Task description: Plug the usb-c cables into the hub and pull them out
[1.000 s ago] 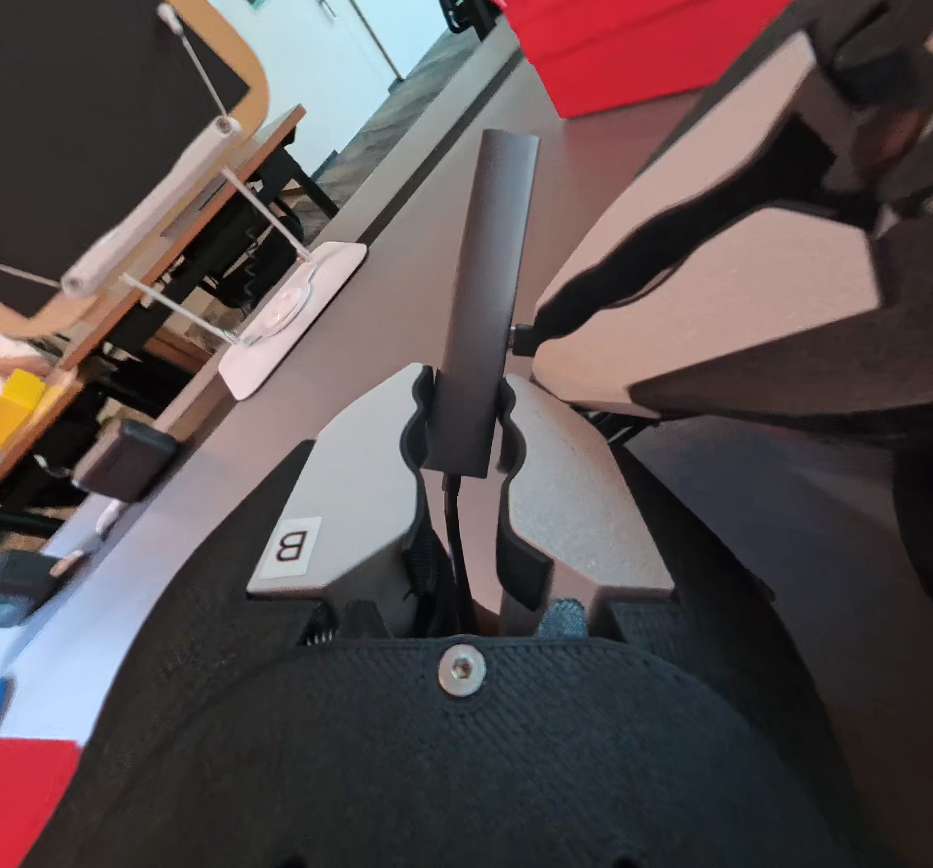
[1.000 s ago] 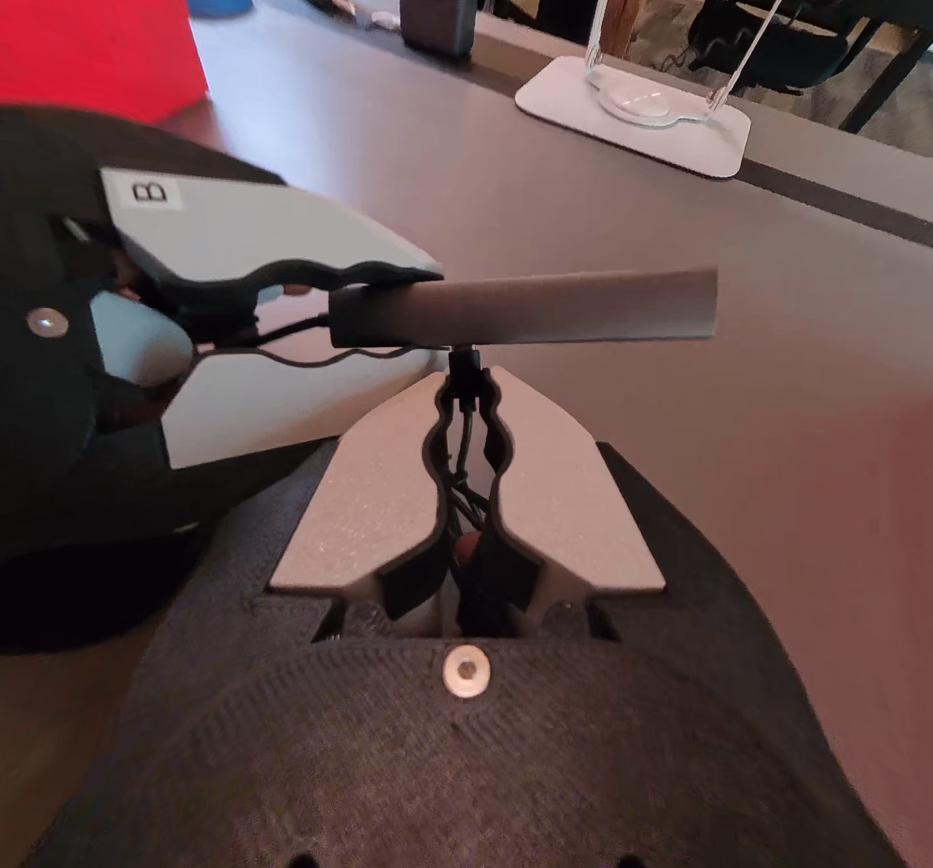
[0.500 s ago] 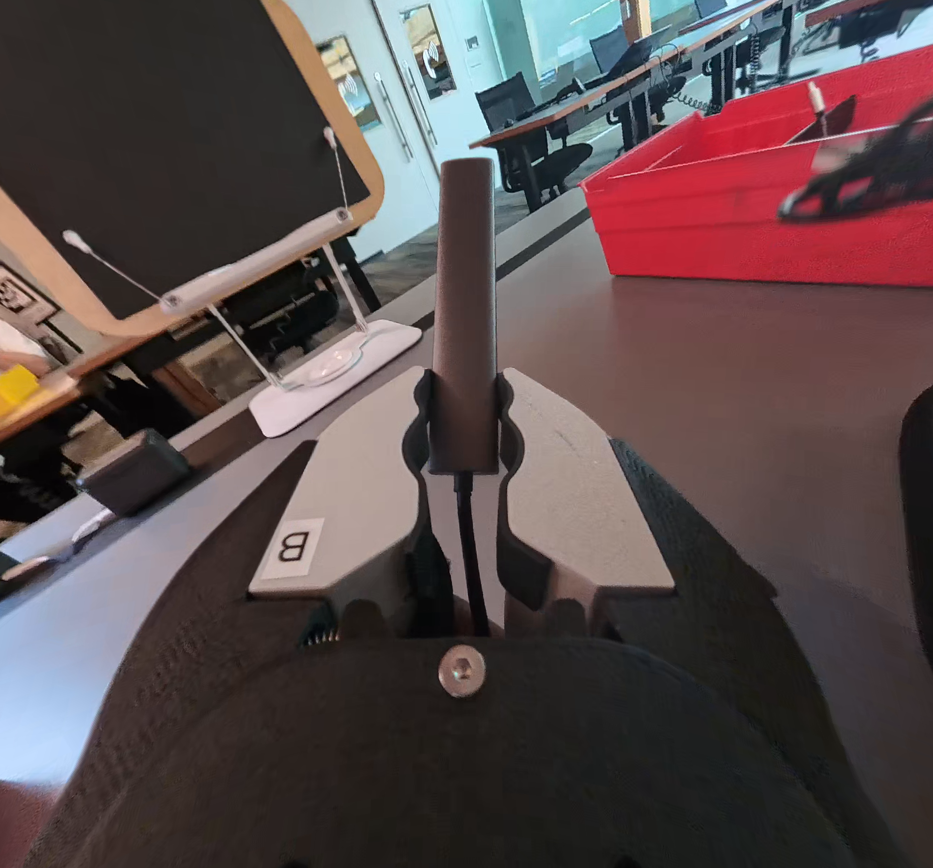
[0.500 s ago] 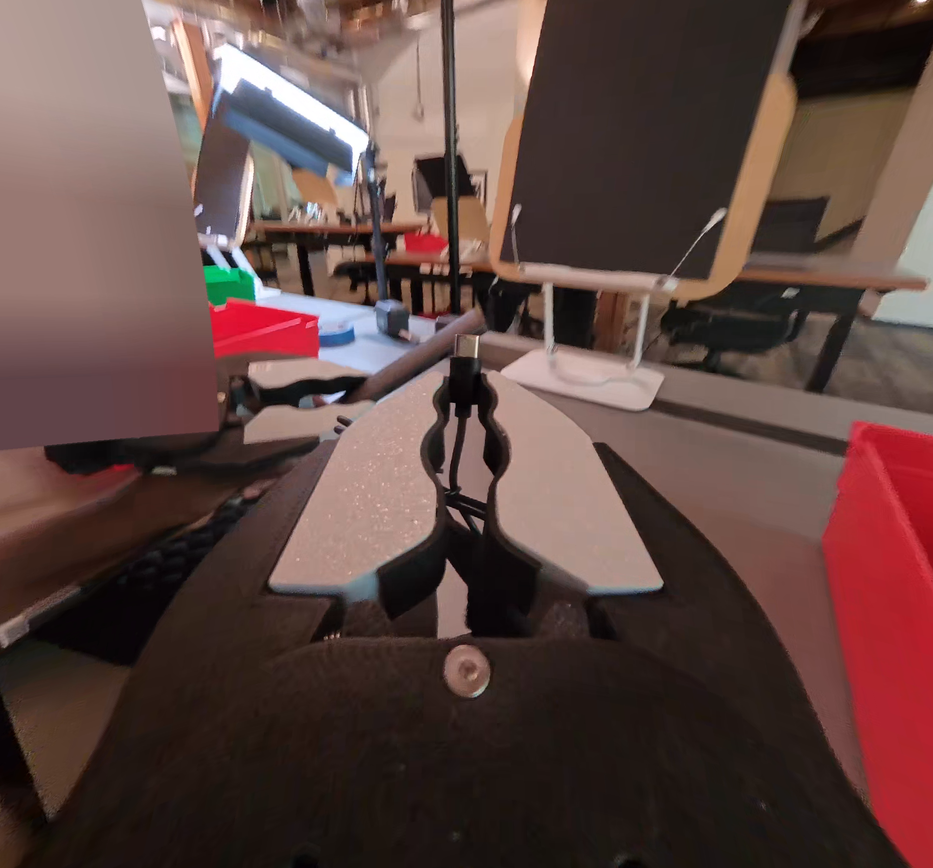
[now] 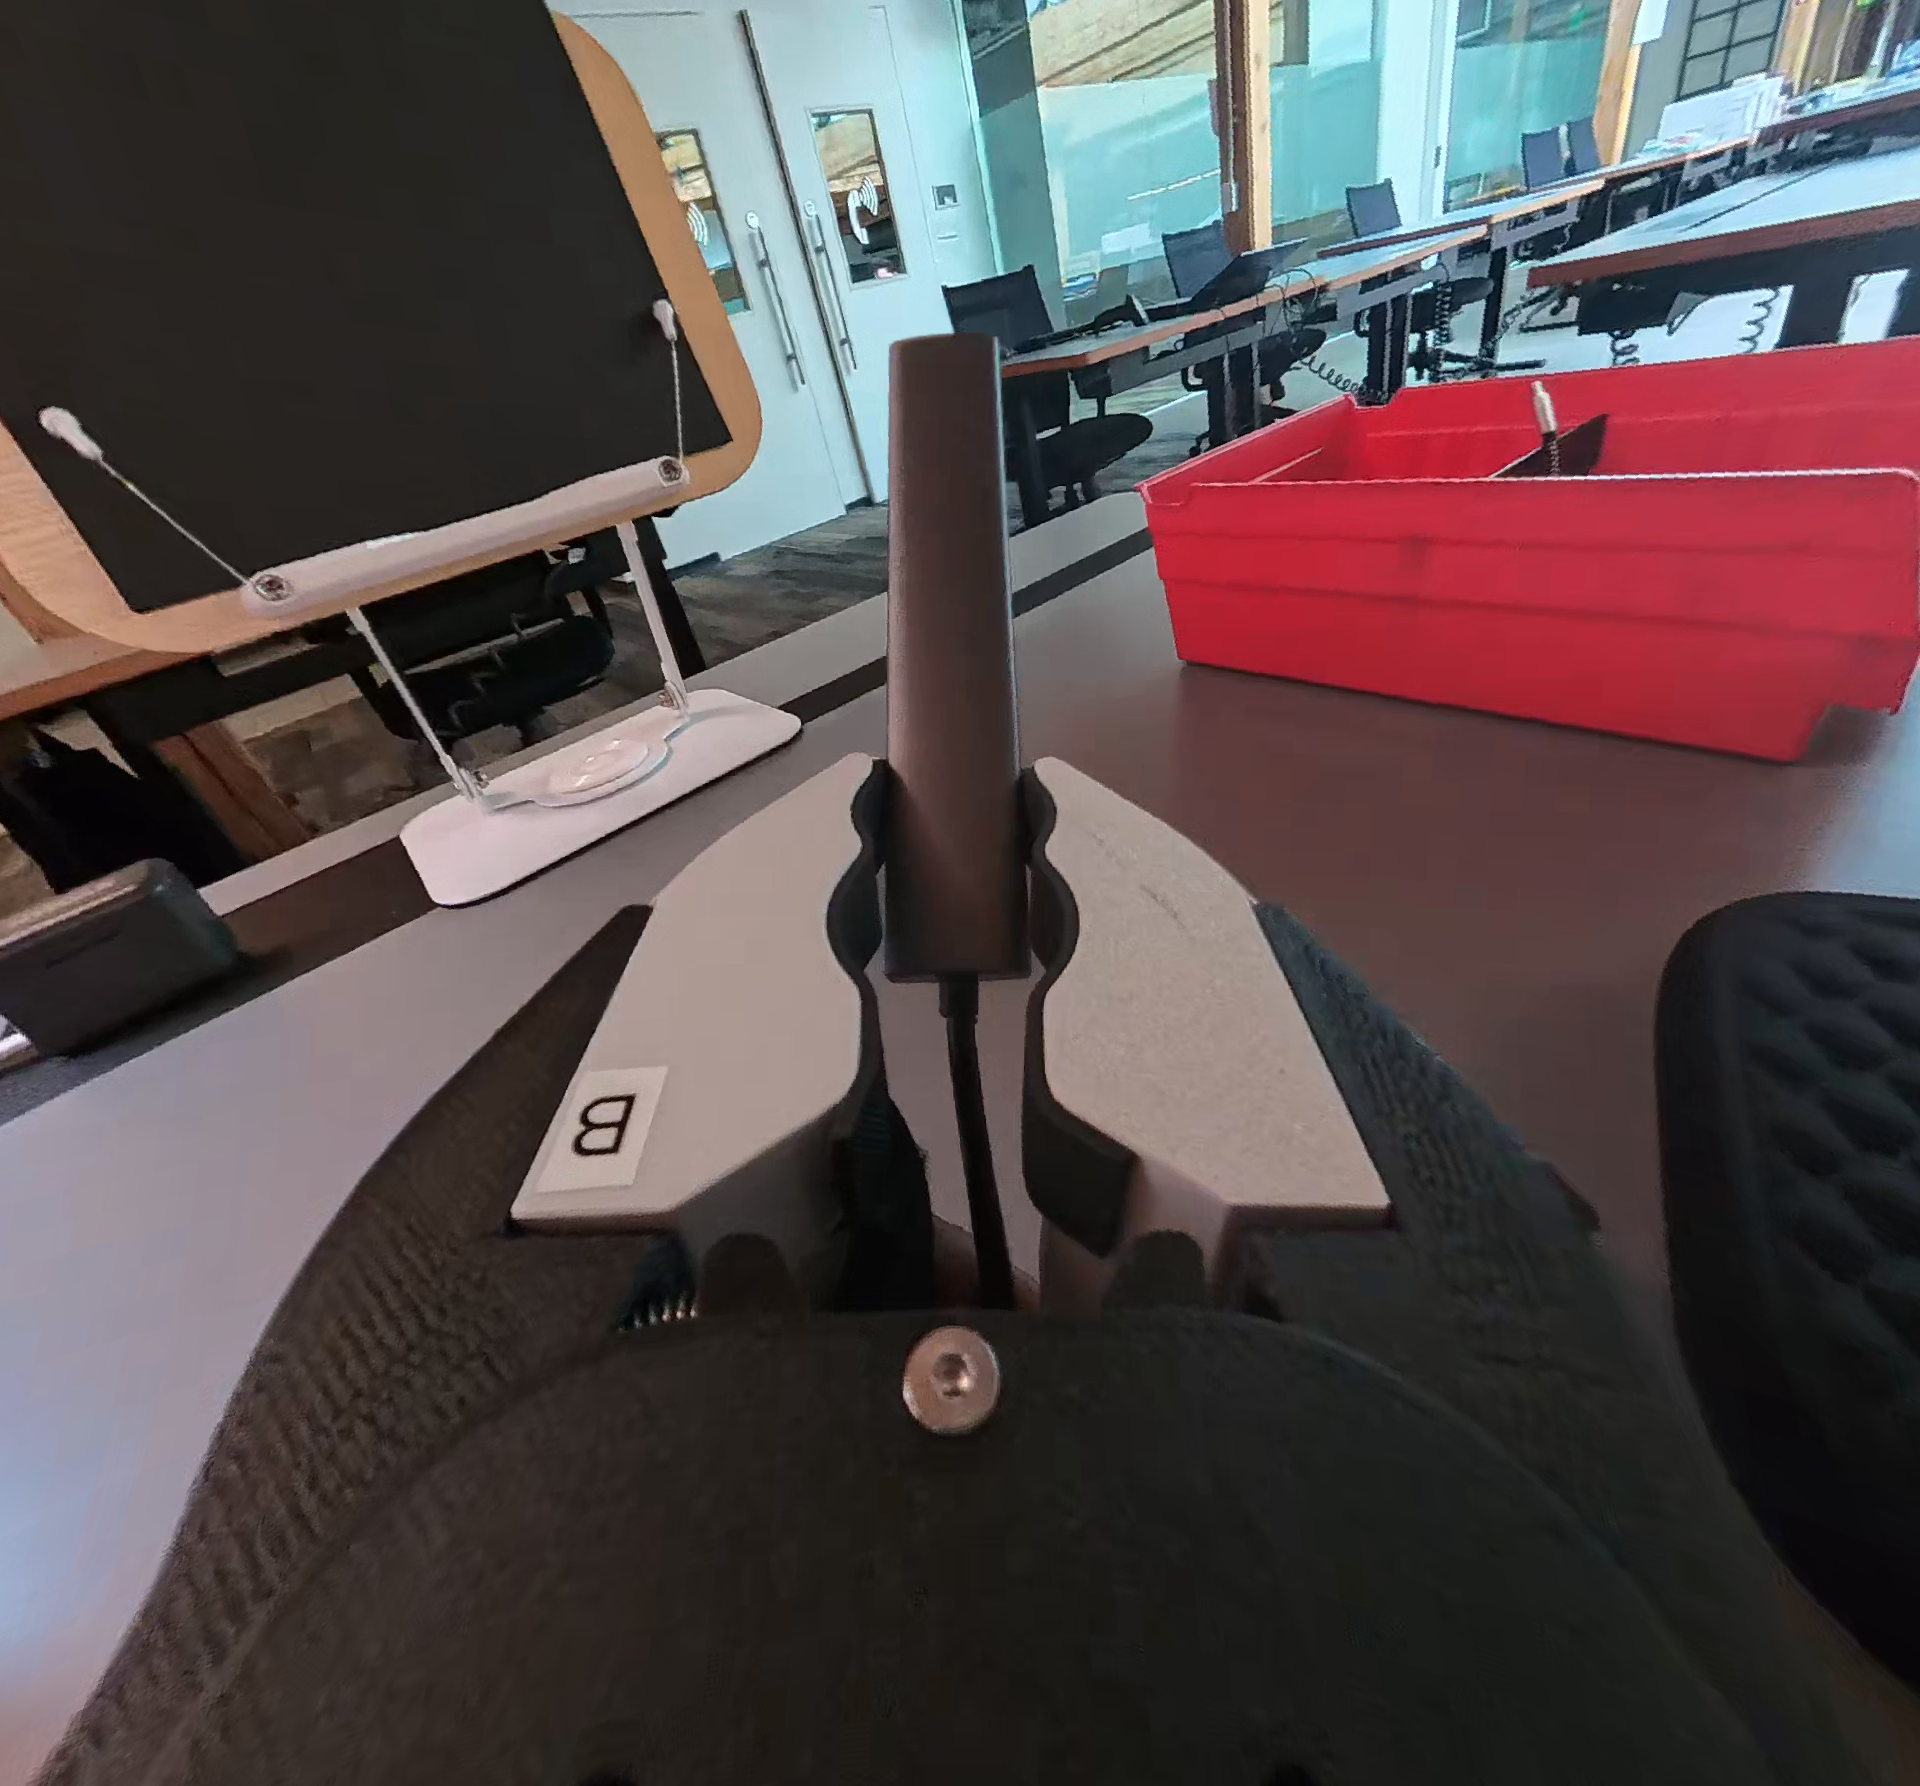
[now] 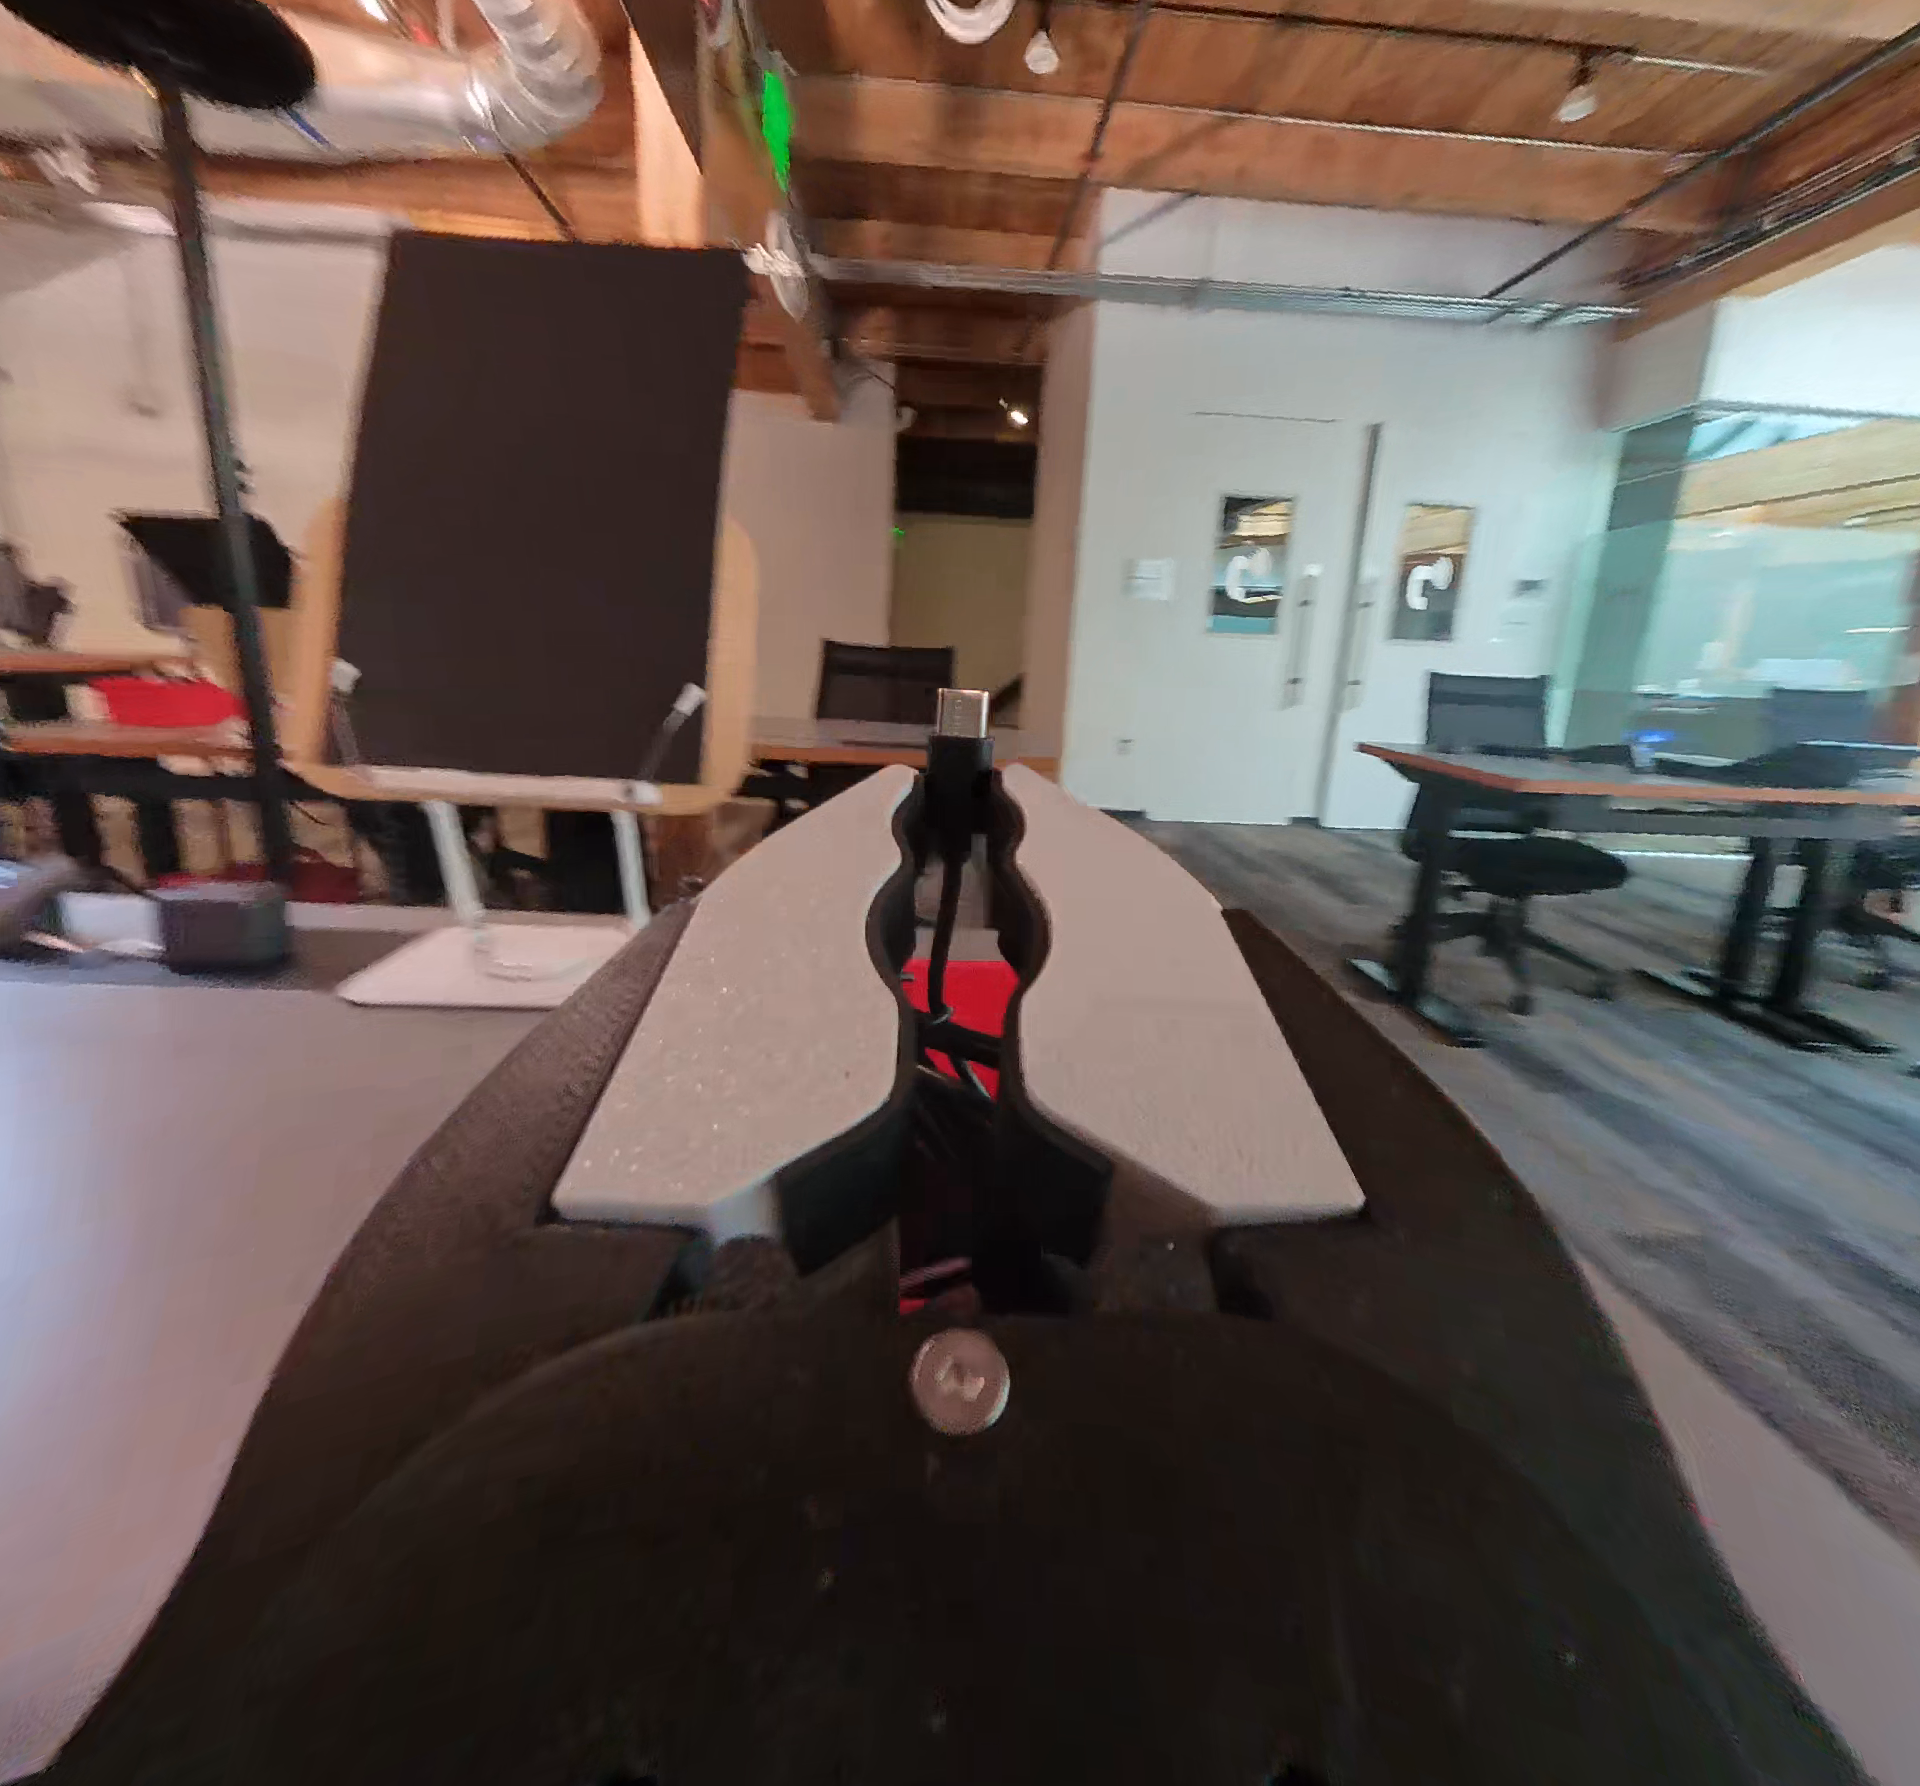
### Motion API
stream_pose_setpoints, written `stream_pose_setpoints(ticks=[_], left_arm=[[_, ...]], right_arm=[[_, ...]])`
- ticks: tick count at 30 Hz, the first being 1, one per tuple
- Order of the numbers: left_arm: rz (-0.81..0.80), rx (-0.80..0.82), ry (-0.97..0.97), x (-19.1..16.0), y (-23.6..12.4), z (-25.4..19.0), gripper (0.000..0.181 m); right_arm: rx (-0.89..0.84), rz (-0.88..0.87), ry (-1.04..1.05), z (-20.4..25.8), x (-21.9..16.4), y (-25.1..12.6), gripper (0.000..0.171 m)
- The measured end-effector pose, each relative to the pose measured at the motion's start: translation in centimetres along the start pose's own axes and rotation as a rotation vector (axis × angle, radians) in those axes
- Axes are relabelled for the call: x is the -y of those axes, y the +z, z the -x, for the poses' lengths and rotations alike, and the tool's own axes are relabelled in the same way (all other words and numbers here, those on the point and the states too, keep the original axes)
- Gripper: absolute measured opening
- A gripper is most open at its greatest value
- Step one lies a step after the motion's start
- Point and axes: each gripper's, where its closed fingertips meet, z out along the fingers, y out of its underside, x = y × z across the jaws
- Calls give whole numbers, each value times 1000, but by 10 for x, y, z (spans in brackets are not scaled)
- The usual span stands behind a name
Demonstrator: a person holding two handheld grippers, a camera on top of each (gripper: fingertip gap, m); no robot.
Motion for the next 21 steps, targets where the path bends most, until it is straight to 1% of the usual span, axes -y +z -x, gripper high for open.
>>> stream_pose_setpoints(ticks=[2, 4, 6, 9, 10, 12, 14, 18, 20, 21], left_arm=[[-11, -14, 6, 3, -1, -3, 24], [-22, -25, -7, 5, -1, -5, 24], [-23, -24, -18, 5, -1, -4, 24], [-20, -11, -18, 4, -2, -1, 24], [-22, -4, -16, 5, -2, 0, 24], [-25, 8, -21, 5, -3, 3, 24], [-27, 3, -35, 5, -3, 3, 24], [-26, -27, -36, 5, -3, -2, 24], [-55, -66, -27, 10, -4, -9, 24], [-87, -100, -34, 16, -5, -14, 24]], right_arm=[[-16, 59, -61, -17, -18, 12, 10], [5, 143, -92, -25, -42, 24, 10], [22, 240, -99, -32, -69, 34, 10], [4, 400, -87, -42, -112, 44, 10], [-6, 468, -91, -45, -128, 44, 13], [-18, 556, -87, -47, -148, 45, 35], [-31, 545, -52, -45, -147, 47, 46], [-37, 445, 5, -33, -121, 48, 62], [36, 353, 87, -8, -99, 48, 66], [107, 293, 150, 11, -85, 47, 65]])
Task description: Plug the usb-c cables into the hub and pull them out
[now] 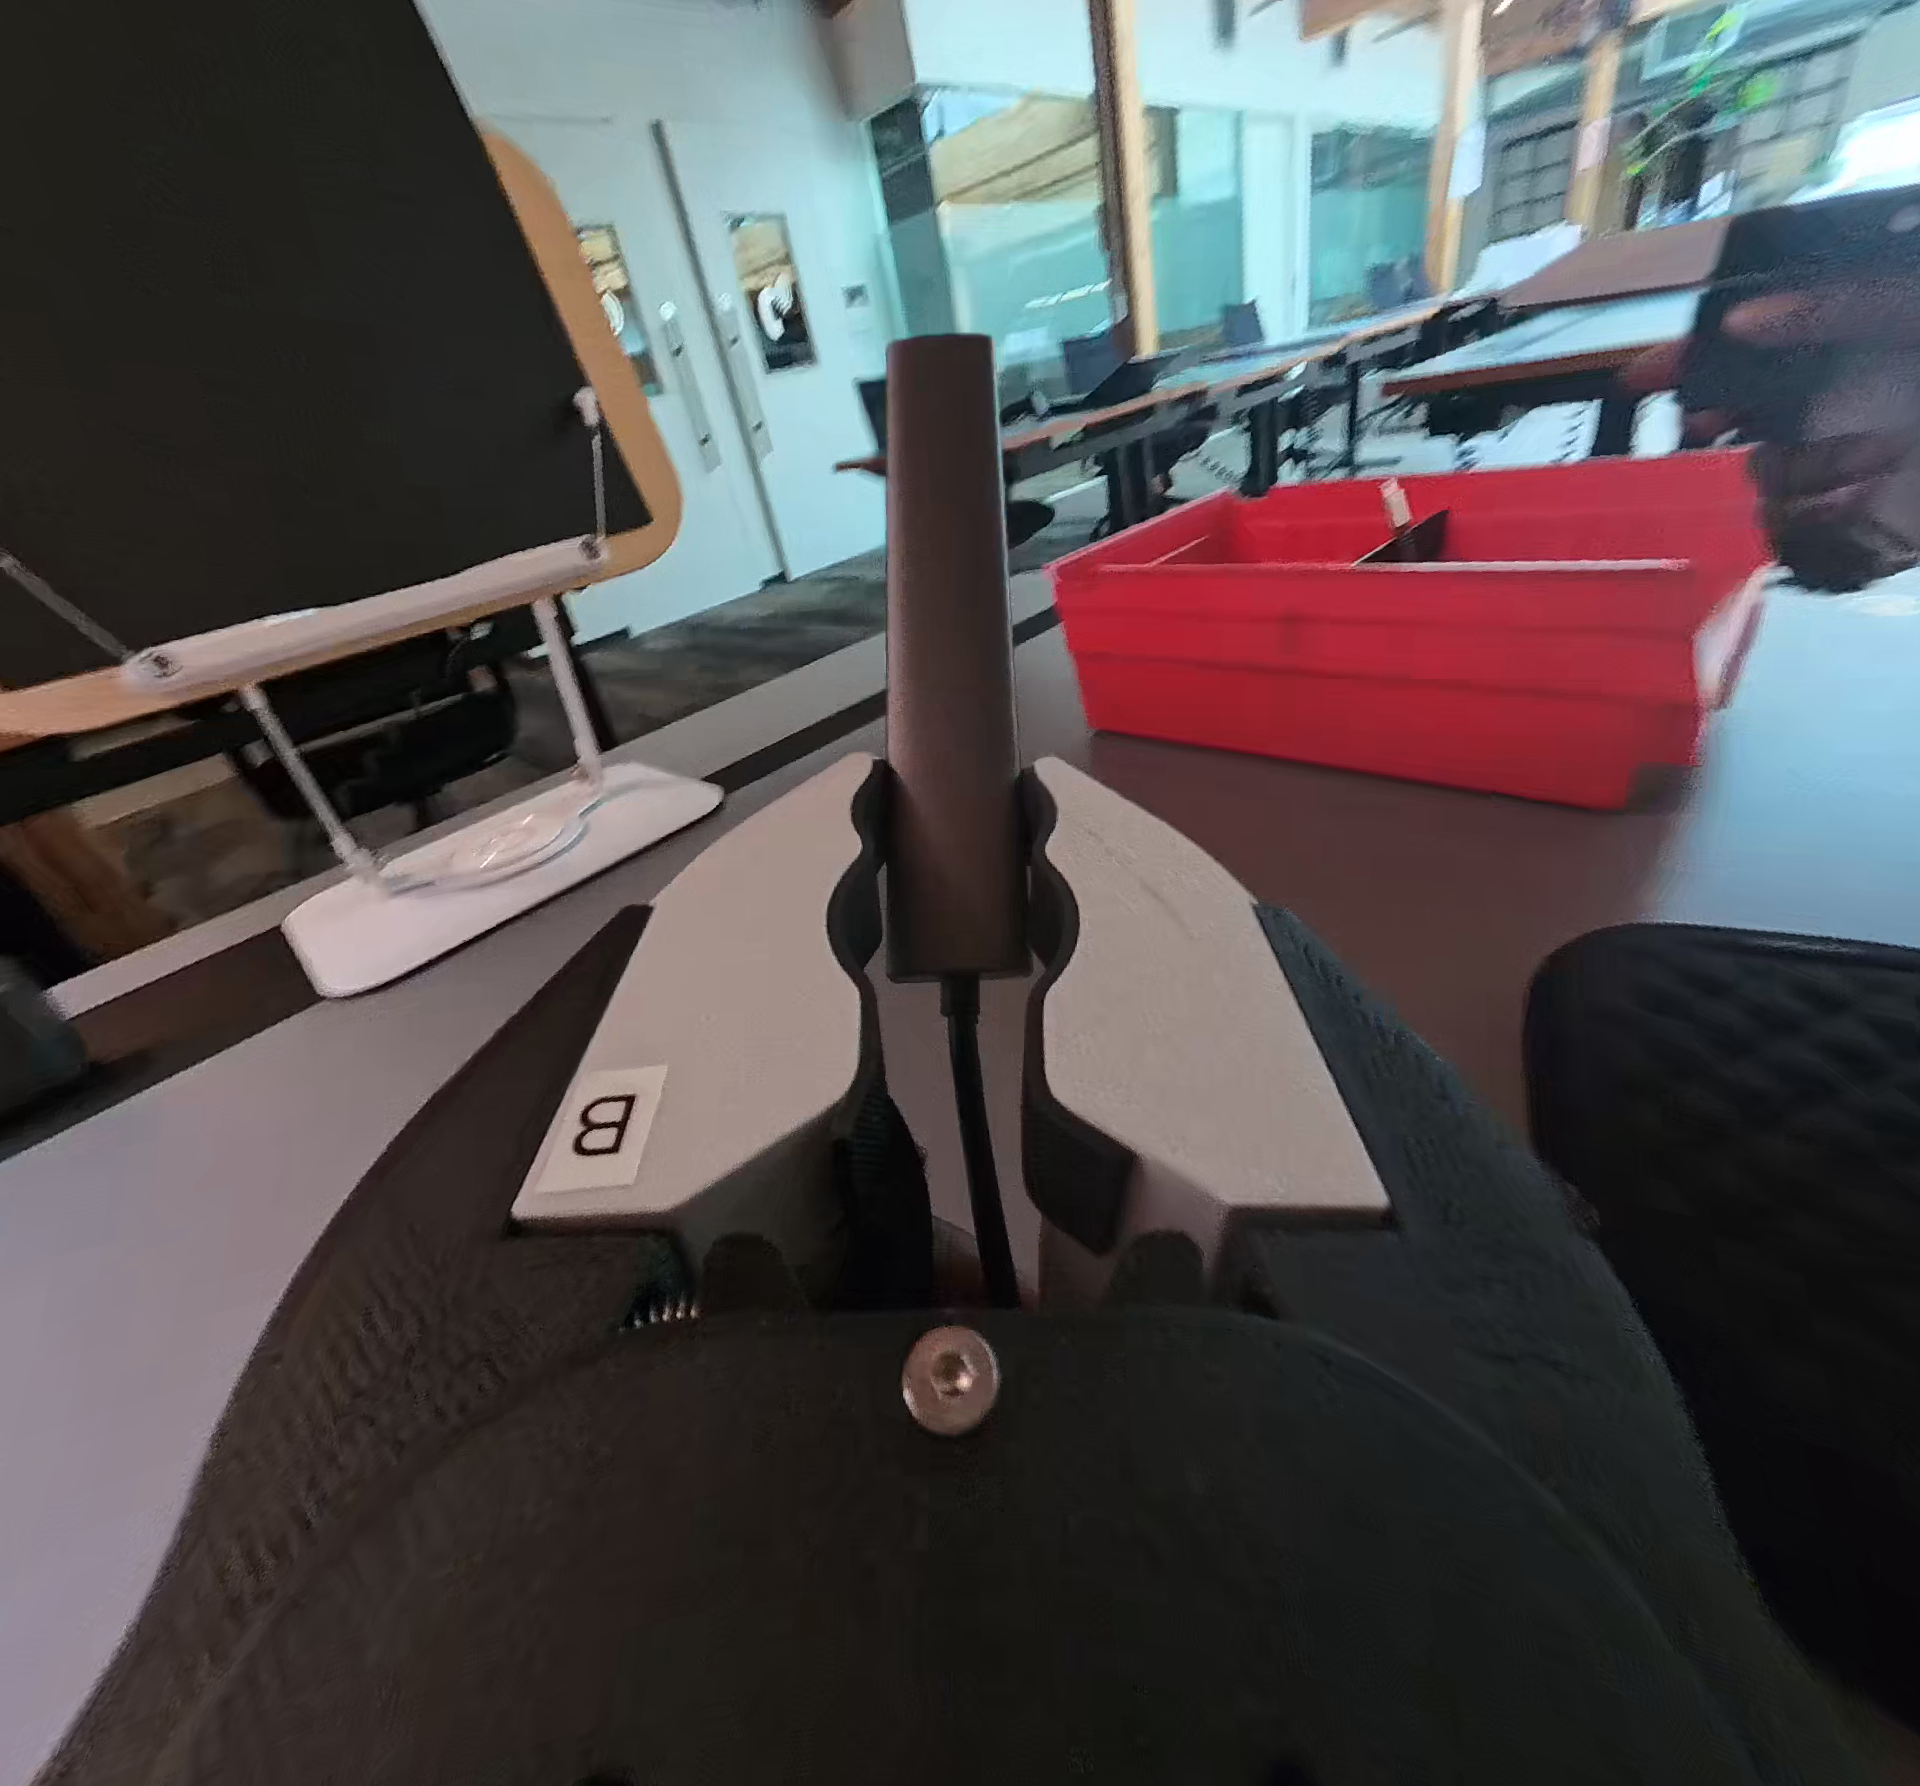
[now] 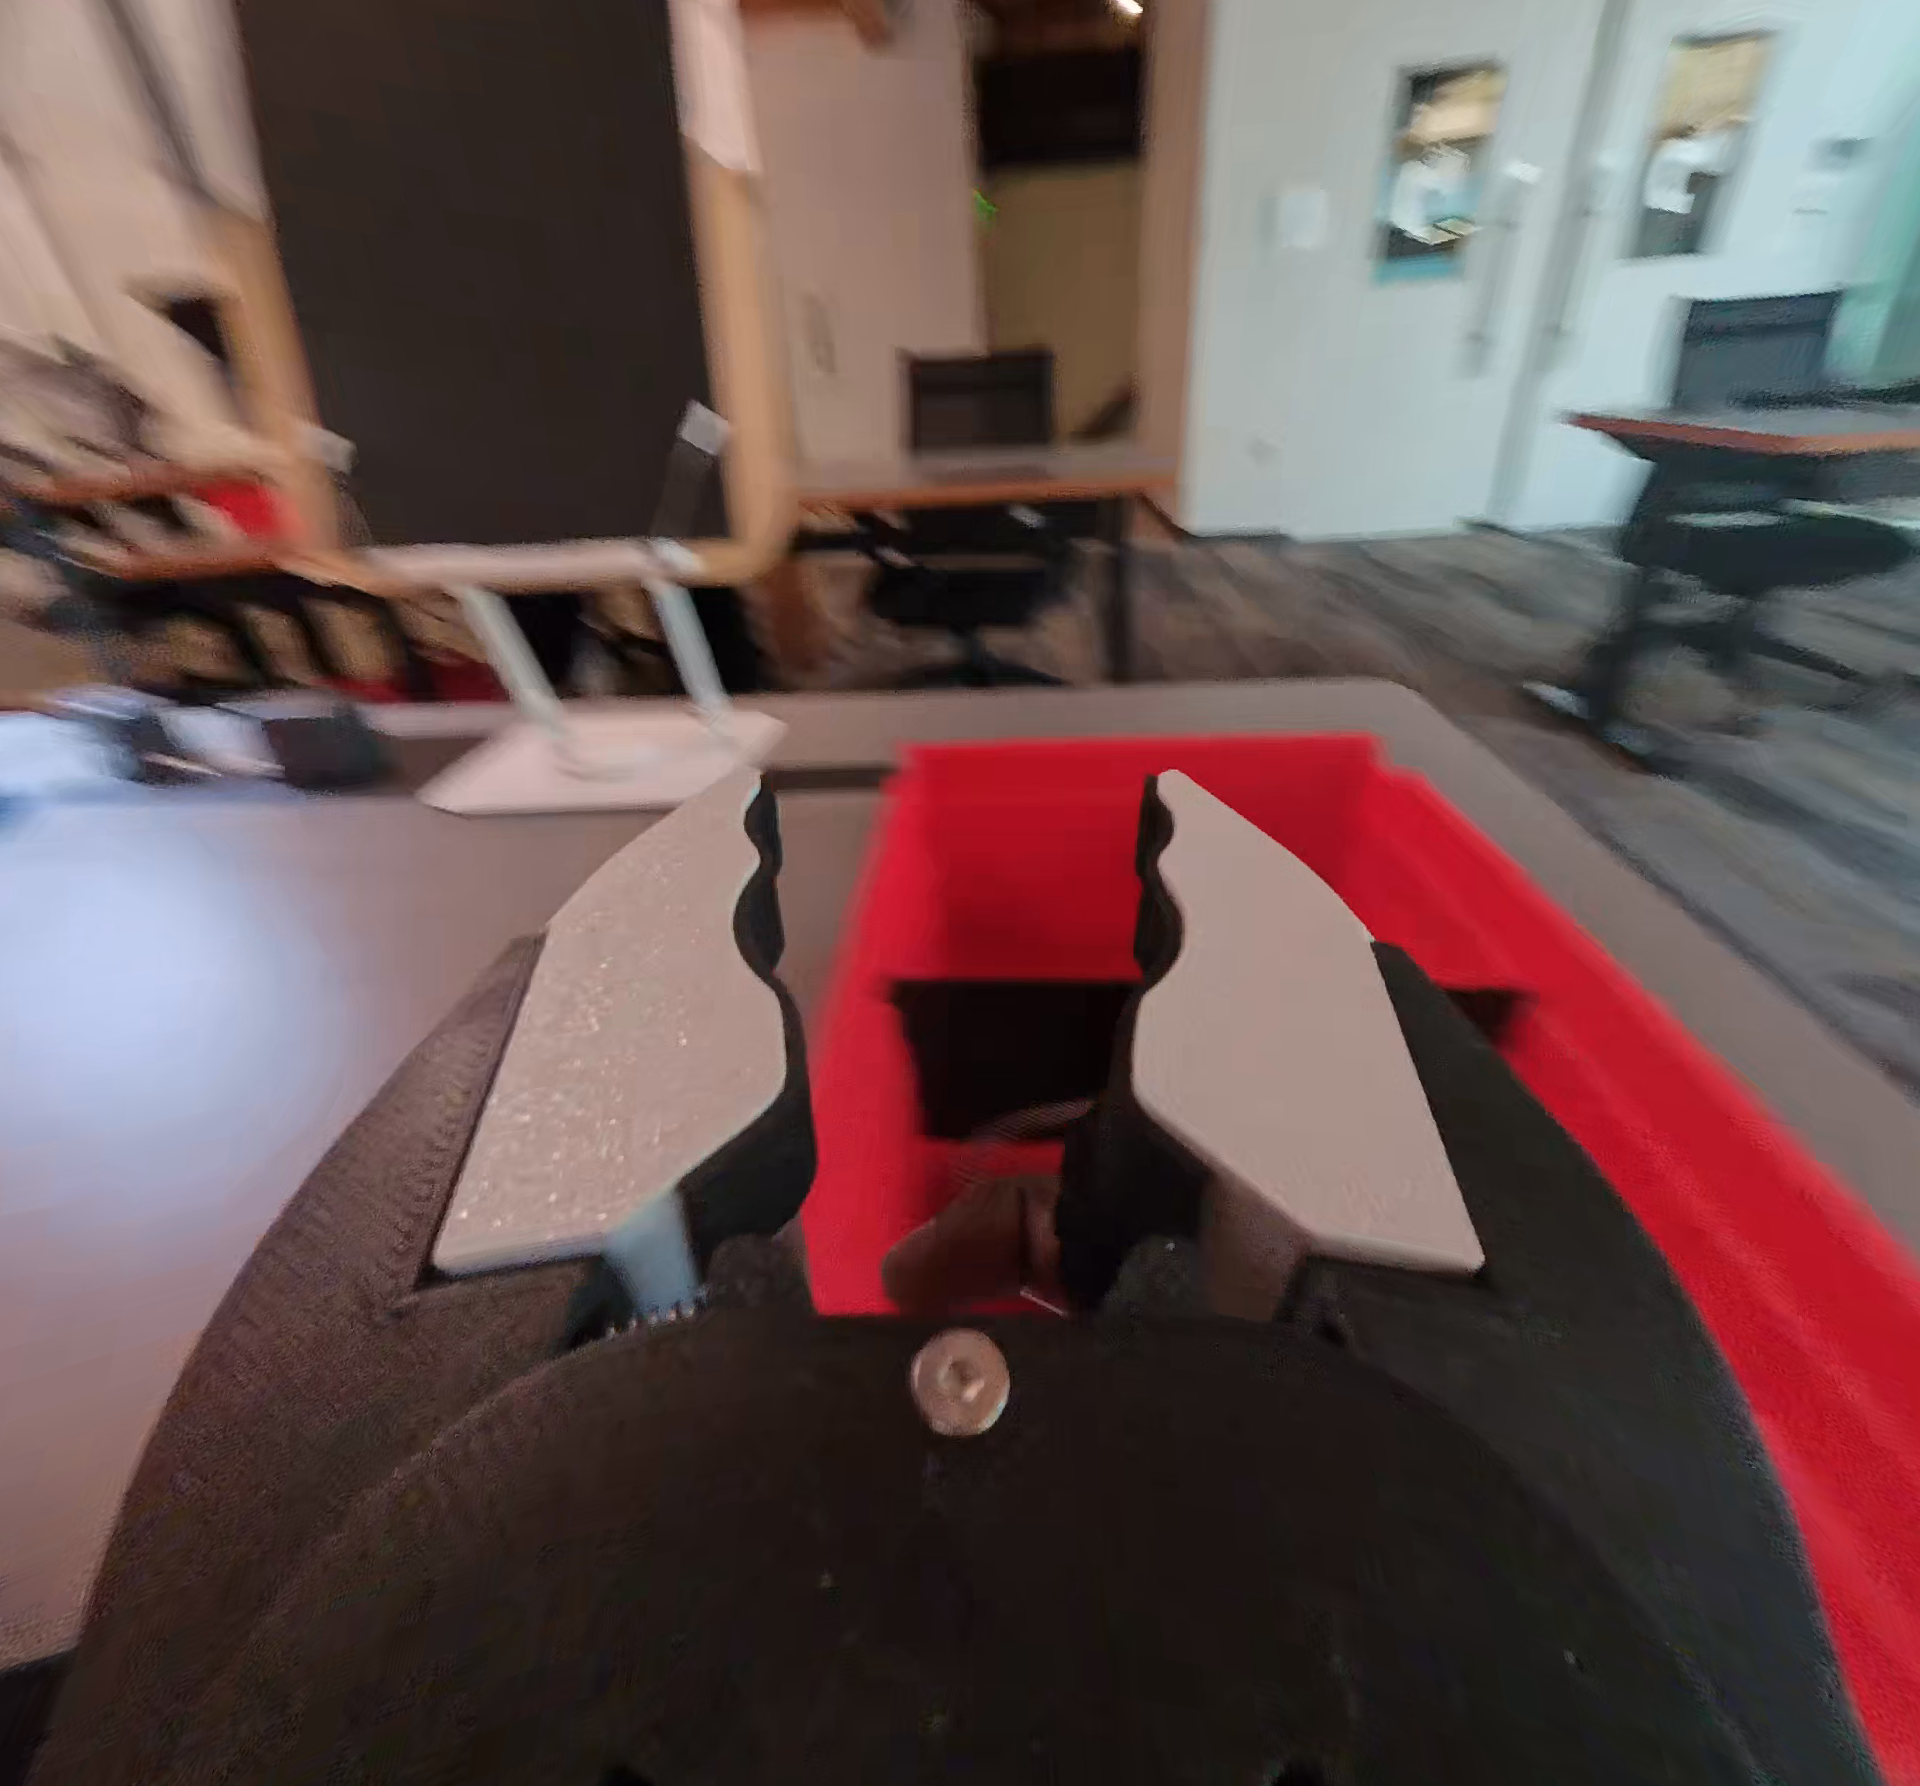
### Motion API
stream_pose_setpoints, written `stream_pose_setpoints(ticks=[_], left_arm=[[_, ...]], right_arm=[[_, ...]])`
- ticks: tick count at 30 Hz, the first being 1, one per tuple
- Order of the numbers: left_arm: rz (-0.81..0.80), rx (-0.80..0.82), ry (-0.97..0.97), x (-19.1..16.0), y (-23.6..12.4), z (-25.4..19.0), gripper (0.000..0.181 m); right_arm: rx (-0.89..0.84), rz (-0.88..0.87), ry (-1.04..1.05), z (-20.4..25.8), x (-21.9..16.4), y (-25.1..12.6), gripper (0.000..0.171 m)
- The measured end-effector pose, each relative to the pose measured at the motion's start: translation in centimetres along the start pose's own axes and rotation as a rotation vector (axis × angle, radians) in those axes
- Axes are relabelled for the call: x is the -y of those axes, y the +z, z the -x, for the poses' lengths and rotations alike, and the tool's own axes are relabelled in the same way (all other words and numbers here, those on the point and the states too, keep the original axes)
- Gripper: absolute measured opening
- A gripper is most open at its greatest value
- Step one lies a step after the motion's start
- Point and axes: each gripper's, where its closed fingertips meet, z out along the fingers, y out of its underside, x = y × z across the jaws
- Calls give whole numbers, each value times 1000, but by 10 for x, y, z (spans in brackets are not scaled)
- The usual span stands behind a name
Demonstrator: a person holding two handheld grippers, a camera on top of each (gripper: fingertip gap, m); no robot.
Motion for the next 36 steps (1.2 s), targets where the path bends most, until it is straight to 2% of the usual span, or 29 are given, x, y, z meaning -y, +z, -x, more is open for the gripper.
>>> stream_pose_setpoints(ticks=[2, 4, 6, 8, 11, 15, 18, 21, 23, 27, 30, 34, 36], left_arm=[[-89, -122, -50, 14, -3, -17, 24], [-185, -325, -148, 30, -12, -40, 23], [-235, -570, -290, 43, -25, -65, 23], [-261, -735, -398, 51, -36, -78, 24], [-229, -785, -429, 48, -37, -84, 24], [-179, -862, -382, 41, -41, -99, 24], [-135, -852, -373, 34, -37, -101, 24], [-112, -827, -376, 30, -35, -97, 24], [-104, -834, -385, 29, -34, -98, 24], [-132, -865, -429, 33, -36, -100, 29], [-193, -689, -475, 37, -22, -74, 68], [-220, -235, -673, 18, -4, 9, 70], [-276, -157, -812, 17, -10, 36, 70]], right_arm=[[235, -91, 111, 54, 19, -8, 66], [501, -147, 212, 114, 33, -23, 66], [735, -147, 274, 170, 32, -37, 68], [911, -106, 266, 218, 19, -49, 76], [991, -110, 230, 258, 4, -54, 76], [1035, -58, 327, 281, -15, -49, 76], [1049, -67, 415, 287, -17, -47, 65], [1085, -112, 459, 287, -12, -53, 34], [1112, -142, 473, 286, -8, -58, 19], [1105, -190, 391, 282, 2, -67, 20], [1049, -269, 399, 259, 30, -72, 19], [873, -410, 349, 207, 77, -78, 21], [699, -469, 271, 172, 102, -76, 19]])
